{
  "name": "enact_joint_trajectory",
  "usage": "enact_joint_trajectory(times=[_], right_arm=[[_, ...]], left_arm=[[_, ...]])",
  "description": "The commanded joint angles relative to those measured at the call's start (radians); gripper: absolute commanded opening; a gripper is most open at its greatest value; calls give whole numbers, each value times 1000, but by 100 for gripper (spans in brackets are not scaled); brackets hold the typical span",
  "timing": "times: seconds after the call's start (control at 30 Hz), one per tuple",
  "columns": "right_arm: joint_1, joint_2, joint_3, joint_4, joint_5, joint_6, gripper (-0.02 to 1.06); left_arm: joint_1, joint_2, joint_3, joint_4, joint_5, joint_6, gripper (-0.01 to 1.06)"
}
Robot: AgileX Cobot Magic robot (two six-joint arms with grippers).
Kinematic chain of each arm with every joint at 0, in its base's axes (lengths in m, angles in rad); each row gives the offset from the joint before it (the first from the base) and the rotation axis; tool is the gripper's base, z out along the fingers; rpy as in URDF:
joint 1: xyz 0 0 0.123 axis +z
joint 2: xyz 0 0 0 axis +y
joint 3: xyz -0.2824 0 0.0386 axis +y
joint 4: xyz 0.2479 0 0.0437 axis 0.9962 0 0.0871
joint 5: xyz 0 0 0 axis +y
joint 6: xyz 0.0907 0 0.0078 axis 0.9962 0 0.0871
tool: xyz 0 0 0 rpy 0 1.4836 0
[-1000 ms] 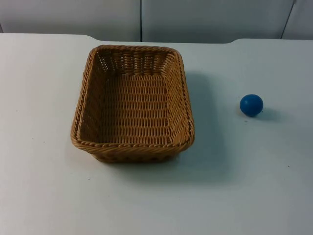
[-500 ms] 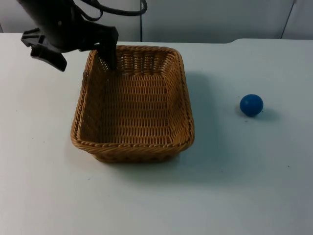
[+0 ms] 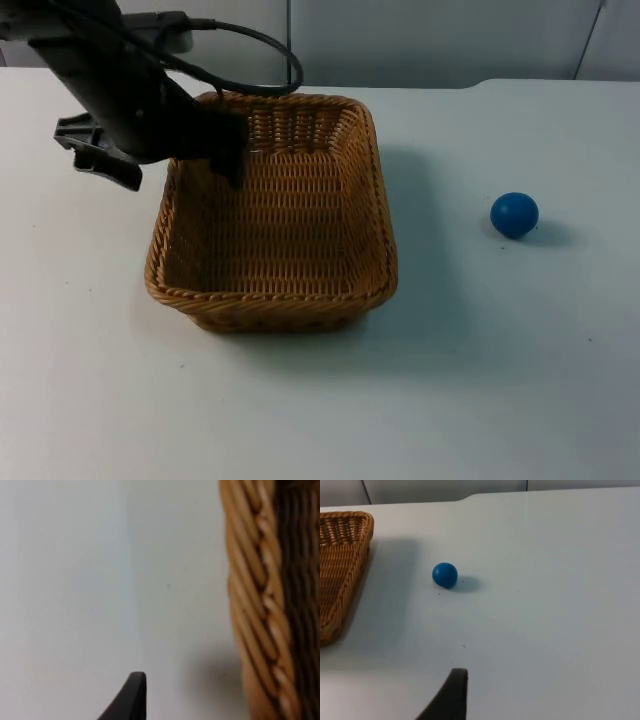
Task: Pick up the basket with the left hand and place the ball into the basket with the right hand.
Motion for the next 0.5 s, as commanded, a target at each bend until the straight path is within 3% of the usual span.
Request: enact_joint_trajectory(times=[0.0, 0.1, 0.23, 0.47], right_arm=[[0, -3, 4, 5, -6, 0, 105], [0, -3, 4, 5, -6, 0, 105], [0, -3, 4, 5, -6, 0, 105], [0, -3, 4, 5, -6, 0, 105]], left_arm=[[-22, -1, 1, 29, -25, -41, 105], [-33, -1, 1, 81, -46, -88, 105], [-45, 7, 1, 217, -63, -261, 105], [-45, 26, 1, 223, -44, -270, 105]])
